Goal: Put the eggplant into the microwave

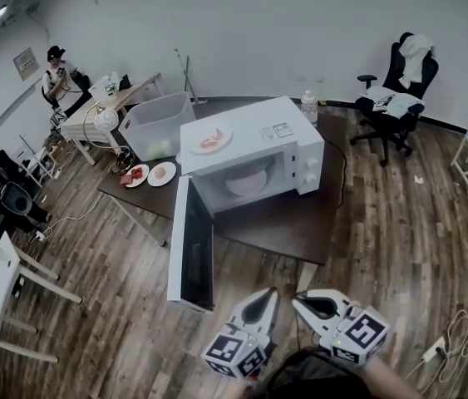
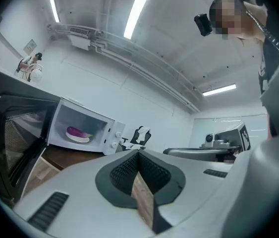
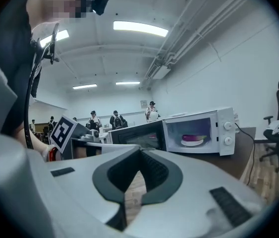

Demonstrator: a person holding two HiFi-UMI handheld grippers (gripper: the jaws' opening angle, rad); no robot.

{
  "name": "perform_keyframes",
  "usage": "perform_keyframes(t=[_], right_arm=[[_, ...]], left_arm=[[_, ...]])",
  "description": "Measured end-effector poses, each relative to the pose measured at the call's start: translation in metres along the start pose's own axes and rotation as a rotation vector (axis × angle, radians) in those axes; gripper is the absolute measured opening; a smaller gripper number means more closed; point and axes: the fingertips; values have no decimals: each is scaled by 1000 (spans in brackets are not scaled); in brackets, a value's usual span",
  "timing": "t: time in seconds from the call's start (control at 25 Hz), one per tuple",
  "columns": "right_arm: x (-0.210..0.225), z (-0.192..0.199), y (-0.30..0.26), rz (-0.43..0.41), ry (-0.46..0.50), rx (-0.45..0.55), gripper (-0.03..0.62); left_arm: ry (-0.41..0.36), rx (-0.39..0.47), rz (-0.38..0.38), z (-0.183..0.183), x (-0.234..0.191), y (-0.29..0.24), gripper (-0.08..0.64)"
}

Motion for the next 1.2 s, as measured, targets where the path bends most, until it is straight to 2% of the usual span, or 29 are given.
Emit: perform_keyframes(t=[0.32, 0.92, 1.2], right_arm=[[-42, 5, 20, 50, -1, 10, 0], [-119, 22, 67, 166, 3, 35, 0], [-140, 33, 85, 170, -15, 29, 0]], left_arm=[[17, -1, 41, 4, 23, 45, 6], [49, -3, 63, 27, 57, 130, 6], [55, -2, 65, 36, 77, 151, 6]])
Point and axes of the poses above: the fingertips, and each gripper's own axes: y backward along the fingers, x to its right, z out of its underside, and after that the axes turned 4 degrees about x, right-handed
